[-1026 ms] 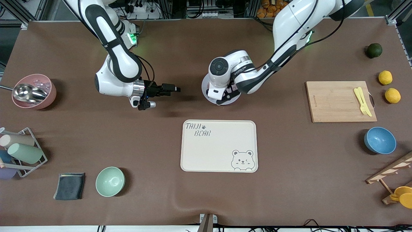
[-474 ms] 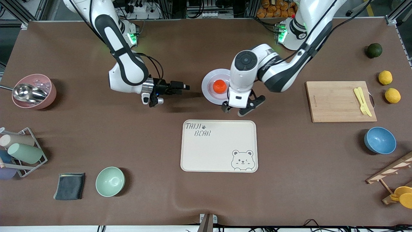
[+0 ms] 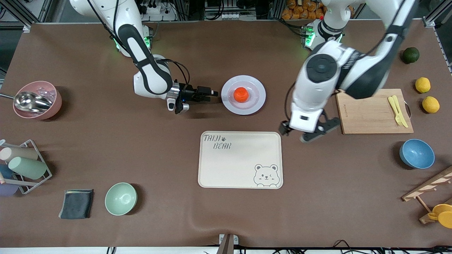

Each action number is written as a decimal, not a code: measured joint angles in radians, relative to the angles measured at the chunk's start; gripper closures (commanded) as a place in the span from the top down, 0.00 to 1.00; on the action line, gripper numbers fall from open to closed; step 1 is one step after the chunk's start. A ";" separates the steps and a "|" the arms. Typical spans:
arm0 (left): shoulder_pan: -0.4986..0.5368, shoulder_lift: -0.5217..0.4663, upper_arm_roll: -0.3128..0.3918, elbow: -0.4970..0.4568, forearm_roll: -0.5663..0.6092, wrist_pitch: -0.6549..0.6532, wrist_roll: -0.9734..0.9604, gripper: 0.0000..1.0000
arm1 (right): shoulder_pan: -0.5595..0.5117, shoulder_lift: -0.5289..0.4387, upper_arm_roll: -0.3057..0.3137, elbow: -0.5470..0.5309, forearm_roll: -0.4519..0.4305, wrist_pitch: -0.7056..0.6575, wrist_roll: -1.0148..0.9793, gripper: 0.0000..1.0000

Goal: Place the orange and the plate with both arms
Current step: 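Lower the orange onto the plate and open the left gripper, then withdraw the left gripper while the right gripper grips the plate rim, then slide the plate with the right gripper onto the bear tray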

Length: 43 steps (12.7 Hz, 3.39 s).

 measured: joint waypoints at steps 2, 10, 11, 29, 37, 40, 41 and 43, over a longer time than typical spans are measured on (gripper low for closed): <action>0.054 0.000 -0.001 0.067 0.000 -0.028 0.089 1.00 | 0.000 0.018 -0.002 0.009 0.008 -0.005 -0.016 0.87; 0.147 -0.098 0.043 0.149 -0.185 -0.118 0.340 1.00 | 0.033 0.092 -0.001 0.031 0.101 -0.017 -0.081 0.68; 0.129 -0.130 0.105 0.150 -0.245 -0.141 0.389 1.00 | 0.038 0.099 -0.001 0.037 0.112 -0.017 -0.081 0.68; -0.173 -0.329 0.664 0.106 -0.415 -0.301 0.812 1.00 | 0.131 0.148 -0.001 0.085 0.229 -0.011 -0.109 0.00; -0.175 -0.329 0.664 0.106 -0.415 -0.305 0.812 1.00 | 0.130 0.149 -0.006 0.101 0.260 -0.035 -0.115 0.00; -0.175 -0.330 0.664 0.106 -0.415 -0.305 0.812 1.00 | 0.130 0.147 -0.008 0.113 0.273 -0.045 -0.115 0.00; -0.175 -0.331 0.664 0.106 -0.415 -0.305 0.812 1.00 | 0.130 0.144 -0.008 0.115 0.285 -0.055 -0.114 0.00; -0.175 -0.331 0.664 0.106 -0.415 -0.305 0.812 1.00 | 0.128 0.134 -0.009 0.119 0.304 -0.058 -0.098 0.00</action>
